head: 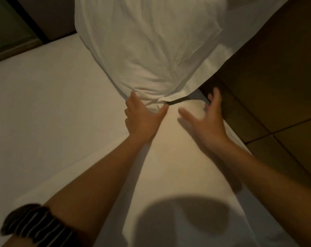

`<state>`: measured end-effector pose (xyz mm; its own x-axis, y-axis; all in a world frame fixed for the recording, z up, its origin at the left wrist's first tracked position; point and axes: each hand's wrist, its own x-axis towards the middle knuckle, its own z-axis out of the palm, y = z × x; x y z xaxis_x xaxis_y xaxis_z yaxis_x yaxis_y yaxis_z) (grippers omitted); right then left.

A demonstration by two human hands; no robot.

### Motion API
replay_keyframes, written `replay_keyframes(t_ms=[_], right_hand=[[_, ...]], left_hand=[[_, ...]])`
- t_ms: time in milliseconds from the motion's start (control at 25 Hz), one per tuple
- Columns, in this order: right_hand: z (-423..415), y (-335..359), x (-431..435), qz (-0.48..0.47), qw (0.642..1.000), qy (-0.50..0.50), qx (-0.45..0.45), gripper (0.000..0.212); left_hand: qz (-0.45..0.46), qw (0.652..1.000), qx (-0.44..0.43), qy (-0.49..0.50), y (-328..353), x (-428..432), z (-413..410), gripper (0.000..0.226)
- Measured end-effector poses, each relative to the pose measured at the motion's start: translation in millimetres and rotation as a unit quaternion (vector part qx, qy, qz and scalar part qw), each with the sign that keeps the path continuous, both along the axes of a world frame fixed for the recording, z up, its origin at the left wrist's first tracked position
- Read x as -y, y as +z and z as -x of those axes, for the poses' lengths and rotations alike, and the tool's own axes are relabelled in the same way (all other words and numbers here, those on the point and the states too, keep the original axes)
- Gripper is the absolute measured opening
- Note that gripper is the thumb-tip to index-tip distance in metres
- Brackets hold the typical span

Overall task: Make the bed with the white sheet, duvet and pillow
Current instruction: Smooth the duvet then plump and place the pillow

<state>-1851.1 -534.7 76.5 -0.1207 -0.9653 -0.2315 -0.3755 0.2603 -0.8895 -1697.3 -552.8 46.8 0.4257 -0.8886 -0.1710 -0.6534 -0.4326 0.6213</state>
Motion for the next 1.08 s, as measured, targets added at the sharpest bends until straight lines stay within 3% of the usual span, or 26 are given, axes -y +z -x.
replay_keyframes(t_ms=[120,280,360,440,520,600,720,920,1080], right_hand=[[-17,19,79,-0.069,0.982,-0.081,0.153,0.099],[-33,23,109,-0.106,0.957,-0.178,0.202,0.040],[-41,26,103,-0.086,0.953,-0.192,0.219,0.029],[-51,30,98,-0.054,0.964,-0.176,0.190,0.018],[-63,39,89,-0.034,0.974,-0.150,0.165,0.024],[-77,46,78,-0.013,0.983,-0.117,0.139,0.020],[-110,53,48,-0.038,0.994,-0.046,0.096,0.051],[-163,49,-15,-0.078,0.987,-0.028,0.138,0.024],[-205,42,-73,-0.119,0.981,0.005,0.156,0.040]], left_hand=[[-0.102,0.995,-0.003,0.010,2,38,-2,0.125],[-0.126,0.992,0.007,0.025,-7,55,9,0.132],[-0.092,0.993,0.036,0.057,-8,60,4,0.104],[-0.041,0.993,0.100,0.048,-3,64,-15,0.054],[0.000,0.988,0.154,0.022,5,55,-38,0.027],[0.037,0.981,0.189,0.013,14,36,-62,0.024],[0.060,0.968,0.243,0.013,24,-2,-111,0.024],[0.054,0.941,0.333,-0.038,47,-66,-179,0.023],[0.102,0.930,0.351,-0.050,55,-132,-224,0.008]])
